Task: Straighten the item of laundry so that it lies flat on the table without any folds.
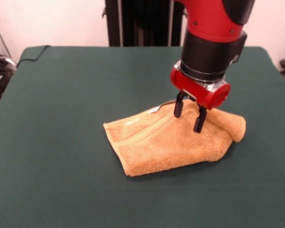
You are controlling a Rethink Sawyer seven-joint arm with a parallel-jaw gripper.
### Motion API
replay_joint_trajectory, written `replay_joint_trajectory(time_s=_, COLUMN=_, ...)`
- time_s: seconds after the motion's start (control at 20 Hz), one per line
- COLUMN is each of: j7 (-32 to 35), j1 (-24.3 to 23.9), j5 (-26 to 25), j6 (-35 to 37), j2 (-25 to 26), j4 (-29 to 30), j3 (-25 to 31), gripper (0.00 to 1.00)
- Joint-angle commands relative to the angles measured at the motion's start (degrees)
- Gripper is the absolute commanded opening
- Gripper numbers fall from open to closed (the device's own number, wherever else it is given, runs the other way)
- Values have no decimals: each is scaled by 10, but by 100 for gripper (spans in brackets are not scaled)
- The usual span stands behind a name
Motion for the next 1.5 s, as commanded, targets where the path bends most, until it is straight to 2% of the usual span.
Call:
replay_joint_trajectory(time_s=0.05, j7=32, j1=20, j5=-22, j6=22, j2=18, j4=67, j3=69, gripper=100)
replay_joint_trajectory(time_s=0.75, j7=62, j1=43, j5=-36, j6=50, j2=28, j4=54, j3=43, gripper=100)
replay_joint_trajectory(time_s=1.25, j7=58, j1=33, j5=-22, j6=101, j2=27, j4=46, j3=56, gripper=100)
replay_joint_trajectory(time_s=1.5, j7=100, j1=57, j5=-29, j6=115, j2=40, j4=37, j3=12, gripper=100)
